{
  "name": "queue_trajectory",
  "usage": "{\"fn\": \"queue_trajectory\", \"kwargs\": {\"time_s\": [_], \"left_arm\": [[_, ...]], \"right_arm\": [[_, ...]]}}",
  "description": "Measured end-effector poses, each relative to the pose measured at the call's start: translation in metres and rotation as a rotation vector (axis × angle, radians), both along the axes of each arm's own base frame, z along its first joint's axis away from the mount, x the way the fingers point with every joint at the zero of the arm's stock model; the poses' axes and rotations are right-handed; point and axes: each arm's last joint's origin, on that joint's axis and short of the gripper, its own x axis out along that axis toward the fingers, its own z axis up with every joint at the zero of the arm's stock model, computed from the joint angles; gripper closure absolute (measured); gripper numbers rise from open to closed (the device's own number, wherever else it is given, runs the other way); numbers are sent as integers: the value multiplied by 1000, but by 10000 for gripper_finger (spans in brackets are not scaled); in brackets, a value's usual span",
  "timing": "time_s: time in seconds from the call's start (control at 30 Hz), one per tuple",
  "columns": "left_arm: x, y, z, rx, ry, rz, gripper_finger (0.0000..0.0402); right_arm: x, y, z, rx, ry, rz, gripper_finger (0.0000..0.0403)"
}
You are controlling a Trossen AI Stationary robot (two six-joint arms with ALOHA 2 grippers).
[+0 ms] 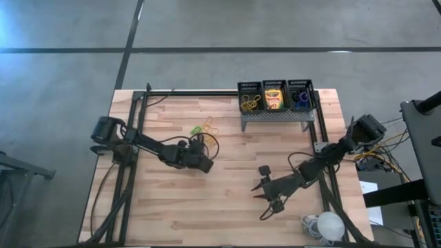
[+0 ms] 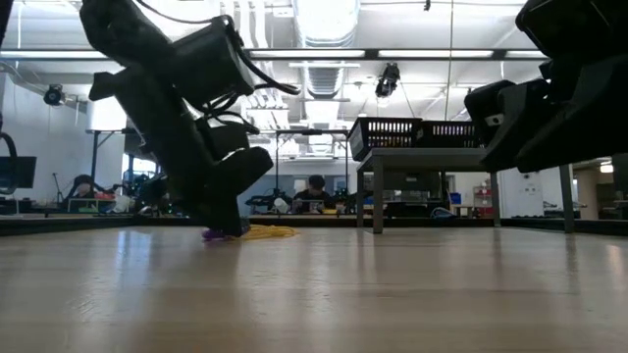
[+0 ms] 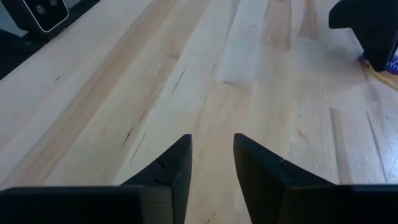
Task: Pick & Place Office Desk Supplies
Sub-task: Put the purple spring keychain into the right black basket on the shelf
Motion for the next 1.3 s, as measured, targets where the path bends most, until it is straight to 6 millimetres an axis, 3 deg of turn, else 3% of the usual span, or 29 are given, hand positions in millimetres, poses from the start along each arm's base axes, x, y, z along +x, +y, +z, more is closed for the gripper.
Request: {"fn": "queue_trajectory", "kwargs": {"time_s": [0.2, 0.47, 0.57, 0.73, 0.9, 1.07, 1.3], "left_arm": [[4, -6, 16, -7, -20, -69, 388], [-4, -22, 52, -36, -128, -110, 356], [2, -35, 59, -36, -212, -202, 357], [26, -59, 62, -45, -423, -514, 376], [54, -74, 55, -85, -544, -730, 381], [81, -81, 40, -134, -510, -844, 377], [110, -86, 37, -175, -446, -896, 376]], "right_arm": [[-1, 0, -2, -3, 6, 0, 297], [-2, -1, -3, -4, 13, 0, 307], [-3, -2, -4, -19, 8, 10, 311], [-5, -4, -10, -31, -35, 24, 315], [0, -13, -13, 34, -81, -77, 303], [7, -16, -3, 55, -139, -85, 262], [11, -15, -2, -37, -154, -7, 224]]}}
